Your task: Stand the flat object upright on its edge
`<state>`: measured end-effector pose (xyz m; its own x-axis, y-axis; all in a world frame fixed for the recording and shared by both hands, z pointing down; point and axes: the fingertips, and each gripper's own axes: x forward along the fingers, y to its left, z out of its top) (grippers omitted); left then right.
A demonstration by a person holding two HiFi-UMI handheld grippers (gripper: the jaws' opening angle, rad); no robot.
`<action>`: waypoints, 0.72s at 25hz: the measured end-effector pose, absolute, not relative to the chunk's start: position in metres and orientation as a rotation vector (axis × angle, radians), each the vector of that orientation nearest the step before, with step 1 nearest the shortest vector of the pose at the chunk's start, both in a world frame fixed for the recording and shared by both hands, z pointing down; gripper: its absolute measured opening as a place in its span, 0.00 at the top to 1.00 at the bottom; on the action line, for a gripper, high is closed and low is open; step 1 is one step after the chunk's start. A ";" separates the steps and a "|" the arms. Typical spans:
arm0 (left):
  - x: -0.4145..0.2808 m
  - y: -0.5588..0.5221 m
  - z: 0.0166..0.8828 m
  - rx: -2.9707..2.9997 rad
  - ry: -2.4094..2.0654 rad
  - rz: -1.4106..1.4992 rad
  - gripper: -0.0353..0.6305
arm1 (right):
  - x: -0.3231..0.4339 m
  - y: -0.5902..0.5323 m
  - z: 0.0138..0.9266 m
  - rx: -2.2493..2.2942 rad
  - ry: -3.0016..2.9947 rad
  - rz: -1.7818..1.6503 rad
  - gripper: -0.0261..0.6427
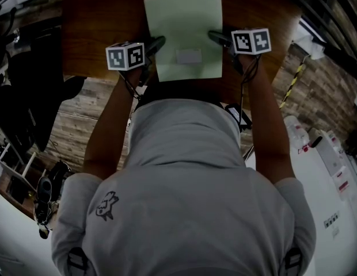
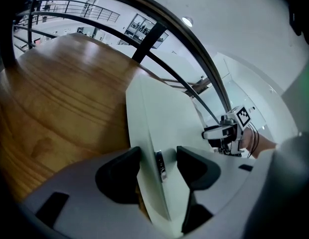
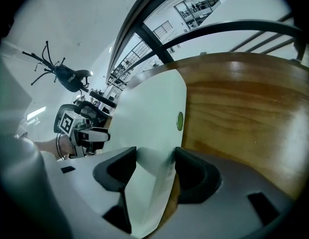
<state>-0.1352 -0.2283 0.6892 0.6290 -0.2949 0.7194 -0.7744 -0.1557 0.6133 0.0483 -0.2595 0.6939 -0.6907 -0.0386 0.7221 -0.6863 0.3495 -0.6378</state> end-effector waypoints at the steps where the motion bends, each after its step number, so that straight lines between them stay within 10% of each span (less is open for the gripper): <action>1: -0.135 -0.228 0.687 1.734 -0.879 0.534 0.59 | 0.048 -0.258 0.692 0.632 -2.006 1.363 0.60; 18: -0.124 -0.234 0.622 1.871 -0.963 0.520 0.59 | 0.060 -0.255 0.623 0.734 -2.119 1.187 0.60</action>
<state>-0.1236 -0.2343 0.6216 0.6015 -0.4006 0.6912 -0.7977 -0.2536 0.5472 0.0601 -0.2555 0.6227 -0.6701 -0.1741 0.7216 -0.7063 0.4488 -0.5475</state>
